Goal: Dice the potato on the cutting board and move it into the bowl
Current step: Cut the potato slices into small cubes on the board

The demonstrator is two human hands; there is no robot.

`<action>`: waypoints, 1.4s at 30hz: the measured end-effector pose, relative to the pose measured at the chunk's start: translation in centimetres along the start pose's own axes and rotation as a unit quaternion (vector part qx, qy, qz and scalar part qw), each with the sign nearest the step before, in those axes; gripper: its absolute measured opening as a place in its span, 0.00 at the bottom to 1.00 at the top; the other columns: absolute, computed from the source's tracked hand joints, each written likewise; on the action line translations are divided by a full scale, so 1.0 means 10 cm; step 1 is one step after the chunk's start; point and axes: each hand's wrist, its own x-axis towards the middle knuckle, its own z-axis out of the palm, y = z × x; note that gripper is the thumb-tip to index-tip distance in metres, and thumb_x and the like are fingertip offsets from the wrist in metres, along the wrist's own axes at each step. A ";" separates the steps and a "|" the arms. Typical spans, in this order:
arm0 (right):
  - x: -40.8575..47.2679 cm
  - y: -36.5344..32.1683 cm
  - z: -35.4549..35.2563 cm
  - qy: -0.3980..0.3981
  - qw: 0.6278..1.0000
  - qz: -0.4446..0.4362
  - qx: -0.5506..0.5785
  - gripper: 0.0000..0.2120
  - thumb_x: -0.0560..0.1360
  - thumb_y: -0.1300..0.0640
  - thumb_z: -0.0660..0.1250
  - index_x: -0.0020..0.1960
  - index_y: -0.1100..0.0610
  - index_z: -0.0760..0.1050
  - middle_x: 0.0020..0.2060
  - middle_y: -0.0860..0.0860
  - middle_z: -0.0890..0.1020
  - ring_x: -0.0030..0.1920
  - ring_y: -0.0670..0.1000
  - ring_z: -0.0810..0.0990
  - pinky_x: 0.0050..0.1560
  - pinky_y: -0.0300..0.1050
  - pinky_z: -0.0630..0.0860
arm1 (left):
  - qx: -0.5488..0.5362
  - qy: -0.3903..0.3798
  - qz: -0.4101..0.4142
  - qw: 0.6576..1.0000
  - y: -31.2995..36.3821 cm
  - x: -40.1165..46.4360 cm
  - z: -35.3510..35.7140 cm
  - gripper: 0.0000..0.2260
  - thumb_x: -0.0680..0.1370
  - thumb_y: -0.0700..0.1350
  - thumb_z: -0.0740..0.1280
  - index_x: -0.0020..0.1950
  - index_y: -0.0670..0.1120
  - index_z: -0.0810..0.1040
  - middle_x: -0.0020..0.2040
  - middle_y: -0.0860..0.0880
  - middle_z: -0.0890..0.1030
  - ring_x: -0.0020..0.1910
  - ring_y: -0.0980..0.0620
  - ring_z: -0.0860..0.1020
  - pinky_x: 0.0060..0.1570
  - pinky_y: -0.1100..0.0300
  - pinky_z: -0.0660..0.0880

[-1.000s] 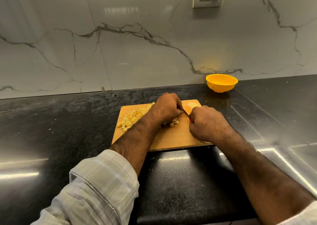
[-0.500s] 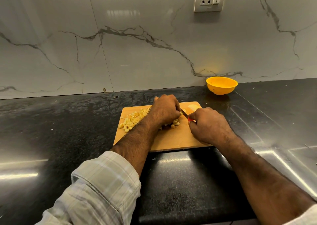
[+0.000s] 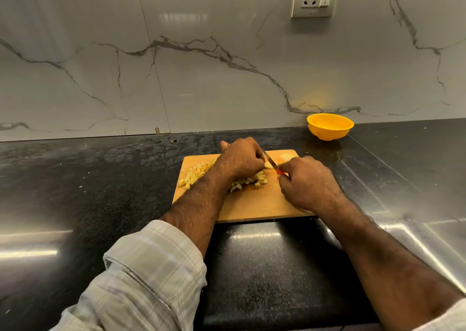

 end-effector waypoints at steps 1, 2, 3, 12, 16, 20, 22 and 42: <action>-0.01 0.00 0.00 -0.006 1.000 -0.002 -0.003 0.17 0.82 0.48 0.64 0.69 0.48 0.80 0.57 0.50 0.83 0.49 0.50 0.78 0.46 0.46 0.80 | 0.009 -0.001 0.000 1.000 0.01 0.00 0.00 0.06 0.80 0.49 0.70 0.51 0.55 0.87 0.55 0.58 0.84 0.60 0.54 0.75 0.65 0.42 0.61; -0.01 -0.02 0.01 -0.015 1.000 -0.002 -0.009 0.18 0.82 0.47 0.64 0.69 0.48 0.80 0.57 0.50 0.83 0.50 0.50 0.79 0.49 0.49 0.82 | 0.019 -0.003 0.000 1.000 0.02 -0.01 0.00 0.06 0.80 0.49 0.70 0.51 0.56 0.87 0.55 0.58 0.84 0.61 0.54 0.74 0.64 0.43 0.61; -0.01 -0.03 0.02 -0.027 1.000 0.000 -0.015 0.18 0.81 0.47 0.65 0.69 0.48 0.79 0.57 0.50 0.83 0.51 0.51 0.79 0.51 0.50 0.83 | 0.025 -0.005 0.000 1.000 0.03 -0.02 0.00 0.06 0.80 0.50 0.69 0.51 0.56 0.87 0.55 0.58 0.83 0.61 0.54 0.74 0.64 0.43 0.61; 0.13 -0.07 0.08 -0.040 0.999 0.000 0.000 0.17 0.82 0.49 0.67 0.69 0.50 0.79 0.59 0.50 0.82 0.53 0.51 0.79 0.53 0.49 0.81 | 0.026 -0.011 0.005 1.000 0.03 -0.01 0.01 0.07 0.80 0.49 0.69 0.51 0.57 0.88 0.56 0.59 0.83 0.64 0.53 0.72 0.66 0.40 0.60; 0.10 0.19 0.07 0.047 0.998 0.003 0.042 0.16 0.81 0.46 0.65 0.64 0.49 0.83 0.55 0.51 0.84 0.51 0.52 0.80 0.50 0.50 0.82 | -0.001 0.044 0.022 0.999 -0.04 -0.04 -0.03 0.08 0.78 0.47 0.67 0.50 0.56 0.86 0.53 0.59 0.83 0.65 0.52 0.71 0.65 0.41 0.59; 0.07 0.30 0.02 0.001 0.998 0.045 0.037 0.18 0.80 0.46 0.67 0.67 0.48 0.81 0.59 0.50 0.82 0.54 0.51 0.80 0.53 0.50 0.80 | -0.044 0.124 0.031 0.991 -0.16 -0.05 -0.06 0.07 0.78 0.48 0.67 0.48 0.54 0.85 0.47 0.59 0.83 0.58 0.52 0.75 0.61 0.44 0.59; 0.06 0.24 0.05 -0.014 0.998 0.034 0.046 0.19 0.80 0.46 0.67 0.69 0.48 0.80 0.59 0.50 0.82 0.54 0.51 0.79 0.54 0.50 0.81 | -0.052 0.143 0.032 0.988 -0.19 -0.05 -0.04 0.06 0.78 0.50 0.67 0.47 0.54 0.84 0.44 0.59 0.83 0.55 0.53 0.77 0.59 0.46 0.60; 0.08 0.57 -0.07 0.115 0.983 0.094 0.112 0.12 0.77 0.49 0.68 0.54 0.52 0.87 0.47 0.50 0.86 0.46 0.52 0.82 0.49 0.56 0.84 | 0.082 0.005 0.141 0.987 0.42 -0.09 0.22 0.16 0.83 0.57 0.65 0.70 0.59 0.78 0.70 0.55 0.76 0.72 0.49 0.68 0.71 0.37 0.59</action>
